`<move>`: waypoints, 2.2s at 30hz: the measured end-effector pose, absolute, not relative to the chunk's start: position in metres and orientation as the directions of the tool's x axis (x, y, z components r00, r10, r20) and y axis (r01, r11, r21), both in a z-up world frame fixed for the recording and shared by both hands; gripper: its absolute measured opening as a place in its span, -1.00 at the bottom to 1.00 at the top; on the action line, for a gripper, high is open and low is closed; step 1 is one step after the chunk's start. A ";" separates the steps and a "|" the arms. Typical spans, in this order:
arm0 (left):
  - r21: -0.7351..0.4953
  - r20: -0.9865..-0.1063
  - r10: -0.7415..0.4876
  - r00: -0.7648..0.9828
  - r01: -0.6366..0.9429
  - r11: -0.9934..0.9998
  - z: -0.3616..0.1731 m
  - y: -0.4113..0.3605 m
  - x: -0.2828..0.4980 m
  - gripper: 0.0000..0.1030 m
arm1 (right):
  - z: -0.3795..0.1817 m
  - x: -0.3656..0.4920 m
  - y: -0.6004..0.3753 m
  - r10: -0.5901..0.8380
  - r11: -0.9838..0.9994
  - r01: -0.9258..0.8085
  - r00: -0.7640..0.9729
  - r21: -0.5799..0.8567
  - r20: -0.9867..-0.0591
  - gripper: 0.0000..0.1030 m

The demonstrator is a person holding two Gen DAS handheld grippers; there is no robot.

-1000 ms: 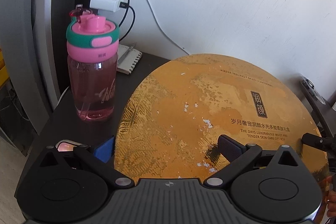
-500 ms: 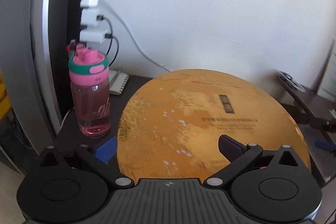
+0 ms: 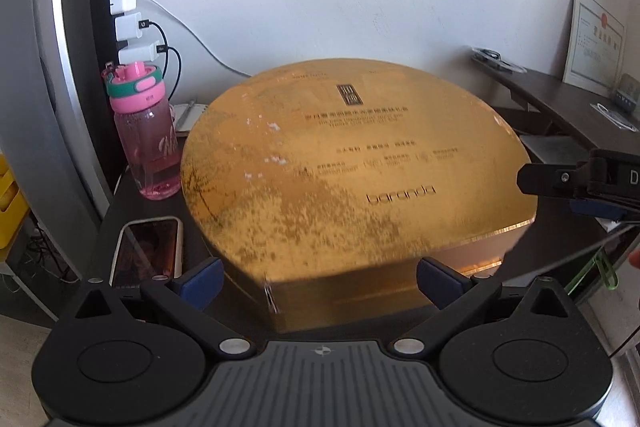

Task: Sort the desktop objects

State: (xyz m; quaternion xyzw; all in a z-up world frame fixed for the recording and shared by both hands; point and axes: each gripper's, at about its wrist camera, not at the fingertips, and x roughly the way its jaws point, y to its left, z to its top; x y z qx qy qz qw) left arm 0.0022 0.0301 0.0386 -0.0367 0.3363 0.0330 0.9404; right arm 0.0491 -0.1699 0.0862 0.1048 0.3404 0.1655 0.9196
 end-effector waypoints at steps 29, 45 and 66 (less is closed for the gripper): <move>-0.044 -0.632 0.019 0.775 -0.061 0.997 0.022 0.042 -0.005 0.99 | 0.084 0.040 -0.117 0.368 0.926 -0.340 0.713 0.165 -0.597 0.73; -0.029 -0.650 0.028 0.760 -0.062 0.998 0.020 0.038 0.000 0.99 | 0.072 0.049 -0.120 0.319 0.937 -0.338 0.725 0.088 -0.610 0.26; -0.026 -0.649 0.032 0.760 -0.064 0.998 0.021 0.037 -0.002 0.99 | 0.085 0.061 -0.113 0.266 0.942 -0.336 0.759 -0.008 -0.594 0.26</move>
